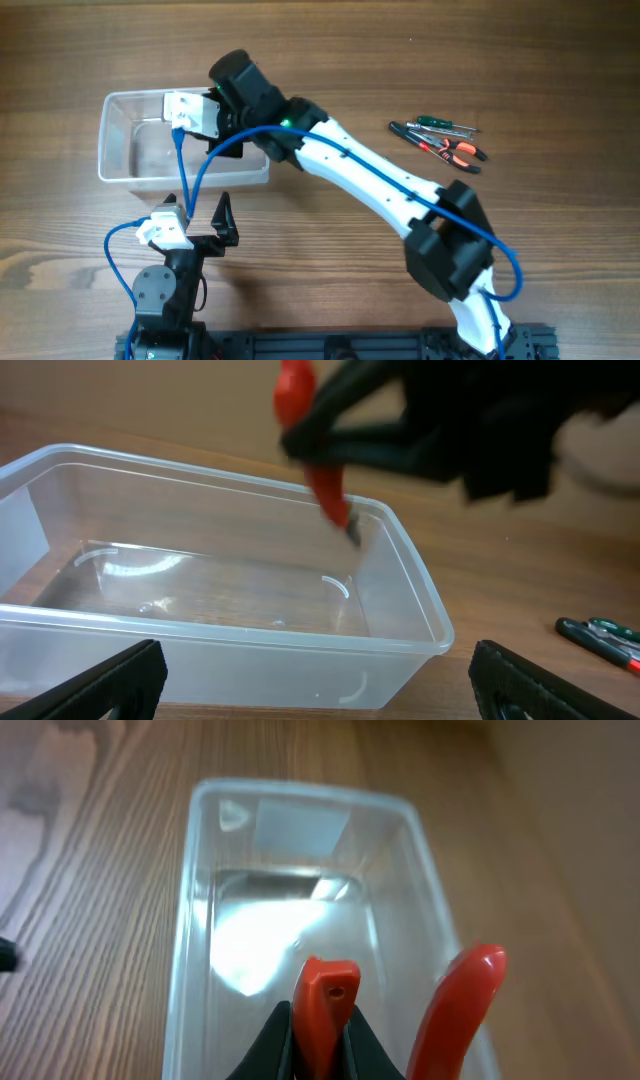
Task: Pack container
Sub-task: 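Lift the snips and carry them left over the clear container, then open the right gripper to drop the snips, withdraw right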
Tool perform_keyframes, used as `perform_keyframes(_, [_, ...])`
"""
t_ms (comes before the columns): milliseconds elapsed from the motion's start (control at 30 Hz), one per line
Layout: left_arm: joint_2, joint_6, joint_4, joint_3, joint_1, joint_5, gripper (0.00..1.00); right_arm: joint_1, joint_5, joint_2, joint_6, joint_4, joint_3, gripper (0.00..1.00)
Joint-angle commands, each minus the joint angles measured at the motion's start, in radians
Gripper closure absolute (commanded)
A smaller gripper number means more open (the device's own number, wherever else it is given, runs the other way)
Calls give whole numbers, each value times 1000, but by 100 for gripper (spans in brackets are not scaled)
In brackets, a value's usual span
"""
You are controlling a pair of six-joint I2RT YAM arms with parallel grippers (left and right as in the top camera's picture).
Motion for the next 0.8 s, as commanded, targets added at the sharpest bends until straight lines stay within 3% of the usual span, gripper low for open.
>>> perform_keyframes(0, [-1,-9,-1,-4,6,-3,0,-3,40,69,132,15,5,96])
perform_keyframes(167, [-1,-9,-1,-4,6,-3,0,-3,169,105,248,41,5,96])
perform_keyframes(300, [-1,-9,-1,-4,6,-3,0,-3,189,112,251,50,5,93])
perform_keyframes(400, [-1,-9,-1,-4,6,-3,0,-2,189,111,261,50,6,61])
perform_keyframes(467, [-1,-9,0,-4,6,-3,0,-2,189,104,270,55,6,52])
perform_keyframes(567, [-1,-9,-1,-4,6,-3,0,-2,190,68,269,57,7,46])
perform_keyframes(767, [-1,-9,-1,-4,6,-3,0,-35,326,-127,306,-45,8,44])
